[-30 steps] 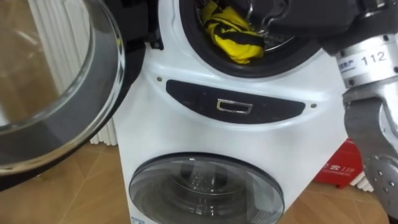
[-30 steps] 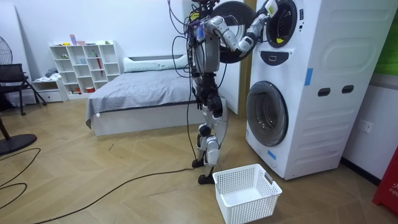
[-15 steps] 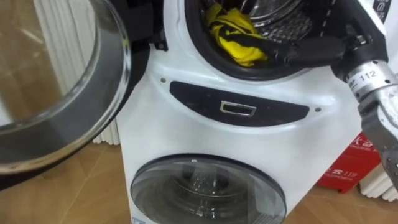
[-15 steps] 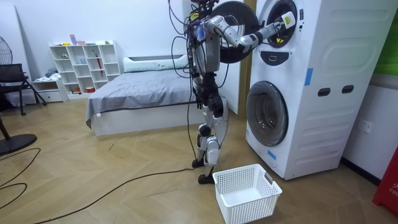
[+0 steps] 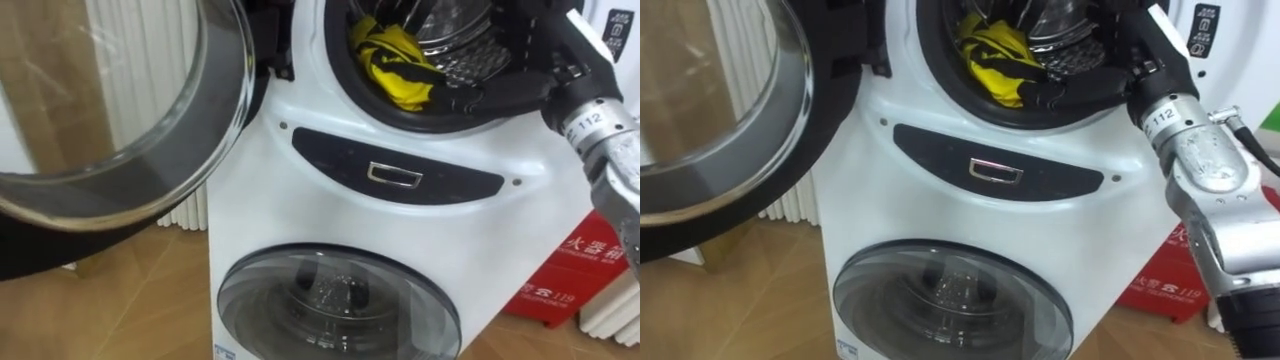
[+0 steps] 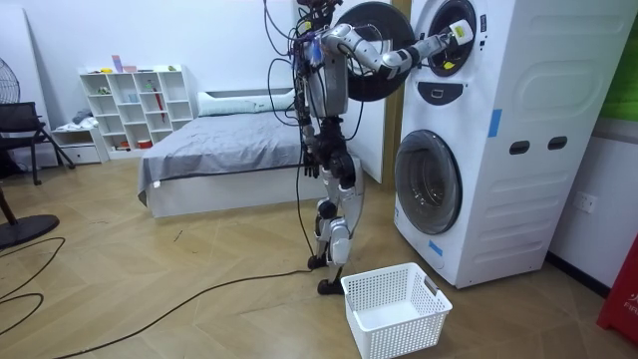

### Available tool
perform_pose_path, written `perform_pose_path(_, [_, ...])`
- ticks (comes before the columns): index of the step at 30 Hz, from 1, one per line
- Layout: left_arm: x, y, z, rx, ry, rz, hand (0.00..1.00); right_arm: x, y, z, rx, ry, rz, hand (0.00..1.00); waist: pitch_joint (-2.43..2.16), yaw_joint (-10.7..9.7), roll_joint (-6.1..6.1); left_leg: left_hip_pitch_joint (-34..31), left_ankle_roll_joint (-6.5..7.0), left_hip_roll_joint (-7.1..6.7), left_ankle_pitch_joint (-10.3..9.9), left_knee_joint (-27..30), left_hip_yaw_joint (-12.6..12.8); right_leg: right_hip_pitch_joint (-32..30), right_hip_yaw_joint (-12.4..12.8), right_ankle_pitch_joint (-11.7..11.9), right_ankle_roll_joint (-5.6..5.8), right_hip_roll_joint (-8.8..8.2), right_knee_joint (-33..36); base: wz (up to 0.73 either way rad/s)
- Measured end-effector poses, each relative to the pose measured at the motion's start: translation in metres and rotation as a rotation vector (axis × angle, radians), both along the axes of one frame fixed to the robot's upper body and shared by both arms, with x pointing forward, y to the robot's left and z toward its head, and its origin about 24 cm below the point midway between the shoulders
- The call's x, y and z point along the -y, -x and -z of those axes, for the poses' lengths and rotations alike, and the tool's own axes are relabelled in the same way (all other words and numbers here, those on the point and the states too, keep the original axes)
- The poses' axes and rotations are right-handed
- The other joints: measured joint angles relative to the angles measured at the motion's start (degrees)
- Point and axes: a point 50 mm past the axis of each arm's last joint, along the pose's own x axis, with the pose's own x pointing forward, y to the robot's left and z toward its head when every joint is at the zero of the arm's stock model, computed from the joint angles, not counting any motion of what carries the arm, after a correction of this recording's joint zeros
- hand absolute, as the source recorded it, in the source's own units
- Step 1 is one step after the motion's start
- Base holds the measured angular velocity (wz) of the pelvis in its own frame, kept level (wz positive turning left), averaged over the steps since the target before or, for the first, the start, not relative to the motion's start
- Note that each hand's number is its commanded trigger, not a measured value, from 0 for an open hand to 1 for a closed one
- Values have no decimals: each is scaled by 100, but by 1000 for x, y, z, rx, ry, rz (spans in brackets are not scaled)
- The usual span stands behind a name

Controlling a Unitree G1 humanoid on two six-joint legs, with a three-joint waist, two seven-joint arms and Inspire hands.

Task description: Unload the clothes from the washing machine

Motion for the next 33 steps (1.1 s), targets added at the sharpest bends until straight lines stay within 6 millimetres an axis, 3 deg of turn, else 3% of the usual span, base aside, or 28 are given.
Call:
perform_pose_path(9, [0,-2,0,5,2,2,0,-1,-2,5,-19,62,20,0,4,31,-1,95,-7,1,4,-16,-41,101,-42,-6,-8,2,-9,2])
perform_pose_path(14, [2,-3,1,-6,24,12,0,-5,-2,5,-19,82,32,0,-1,160,-29,104,-18,8,11,-33,50,62,22,-49,-54,1,-2,-10])
perform_pose_path(17, [3,-2,1,-19,41,10,0,-15,-2,3,-15,146,38,0,-13,169,-62,87,-41,12,25,-42,126,3,94,-54,-71,31,4,-13])
perform_pose_path(20, [3,-11,1,-4,43,14,0,-40,-2,-10,34,222,-28,0,-26,176,-90,4,-66,20,40,-59,106,-77,85,-63,-98,51,0,3])
perform_pose_path(25, [4,-20,1,13,42,35,0,-82,5,-33,158,368,-124,0,-22,440,-95,3,-82,26,50,-65,-44,-84,67,-66,-107,63,11,14])
perform_pose_path(33, [3,-23,0,29,33,30,0,-88,3,-27,147,401,-113,0,54,511,-128,45,-92,79,53,-243,-39,-112,95,-88,-73,41,18,-3])
